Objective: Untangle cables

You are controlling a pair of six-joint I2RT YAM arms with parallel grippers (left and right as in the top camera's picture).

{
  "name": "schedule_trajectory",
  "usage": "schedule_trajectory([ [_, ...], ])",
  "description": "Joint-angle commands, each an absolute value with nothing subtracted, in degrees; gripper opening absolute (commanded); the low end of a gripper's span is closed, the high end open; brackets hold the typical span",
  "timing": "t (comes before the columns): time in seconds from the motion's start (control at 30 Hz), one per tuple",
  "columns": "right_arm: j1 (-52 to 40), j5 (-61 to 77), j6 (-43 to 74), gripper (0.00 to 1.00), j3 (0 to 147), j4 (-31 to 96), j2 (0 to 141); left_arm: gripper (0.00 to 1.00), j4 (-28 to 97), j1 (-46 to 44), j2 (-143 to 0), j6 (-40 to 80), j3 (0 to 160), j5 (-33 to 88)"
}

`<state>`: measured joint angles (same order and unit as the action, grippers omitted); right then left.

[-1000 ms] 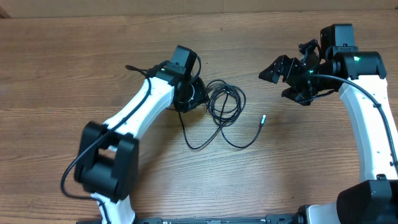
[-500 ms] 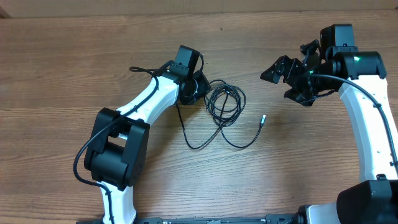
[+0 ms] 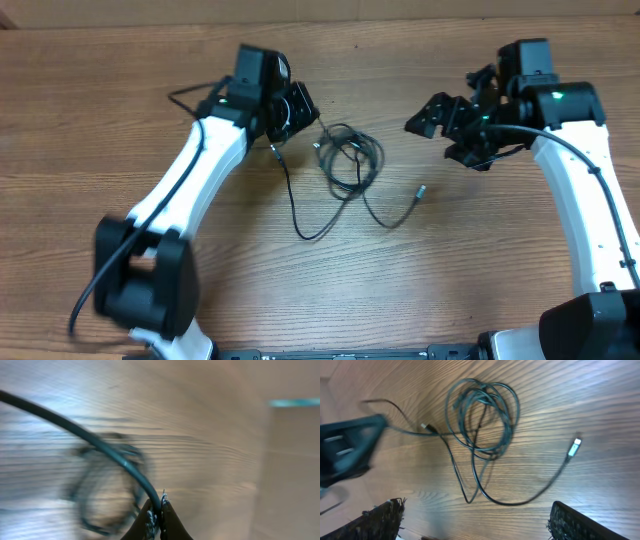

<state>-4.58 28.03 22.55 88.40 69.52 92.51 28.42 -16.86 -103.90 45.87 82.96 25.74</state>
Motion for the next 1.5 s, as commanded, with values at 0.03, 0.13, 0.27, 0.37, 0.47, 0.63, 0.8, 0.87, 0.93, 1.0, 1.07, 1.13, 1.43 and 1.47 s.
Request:
schedule_trajectory([
  [0.03,-8.6,22.6,29.2,0.95,90.0,67.8,92.3,0.04,28.8,-17.3,-91.9,40.7,85.1,31.1],
  [0.13,-10.8,19.6,35.6,0.97,90.0,65.9,93.9,0.04,28.9,-17.3,-87.1,39.7,85.1,30.9],
  [0.27,-14.2,20.6,35.6,0.97,90.0,62.9,95.9,0.04,29.0,-17.3,-82.7,37.3,85.1,27.9],
  [0.37,-16.7,20.5,30.7,1.0,90.0,61.9,96.6,0.04,28.9,-17.3,-82.2,37.3,85.1,27.5],
  [0.47,-19.4,20.4,29.5,1.0,90.0,61.9,98.0,0.04,28.2,-17.3,-82.3,37.4,85.1,27.5],
  [0.63,-22.3,11.7,29.5,1.0,90.0,61.6,100.1,0.04,22.9,-17.3,-82.0,38.2,85.3,29.6],
  [0.8,-24.1,11.4,26.9,0.94,90.0,61.6,102.4,0.04,20.7,-17.1,-81.6,39.0,85.4,29.8],
  [0.87,-24.4,11.3,26.7,0.84,90.0,61.6,103.4,0.04,20.3,-16.9,-81.6,39.4,85.4,30.0],
  [0.93,-24.4,10.9,26.7,0.64,90.0,61.6,104.2,0.04,20.2,-16.2,-81.5,40.5,85.4,30.1],
  [1.0,-24.4,8.4,26.7,0.46,90.0,61.8,104.8,0.04,20.1,-15.1,-81.4,40.8,85.4,30.2],
  [1.07,-24.4,4.2,26.7,0.25,90.0,61.8,105.4,0.04,20.1,-13.6,-81.0,40.7,85.4,31.2],
  [1.13,-23.9,0.8,26.5,0.04,90.0,61.4,105.5,0.04,20.3,-11.9,-80.8,40.7,85.4,32.4],
  [1.43,-17.2,12.4,16.0,0.04,115.8,67.5,105.1,0.04,27.7,-9.9,-82.7,36.6,85.3,32.4],
  [1.47,-16.6,14.9,15.7,0.04,118.6,68.0,105.1,0.04,28.2,-10.5,-83.4,35.7,85.3,32.4],
])
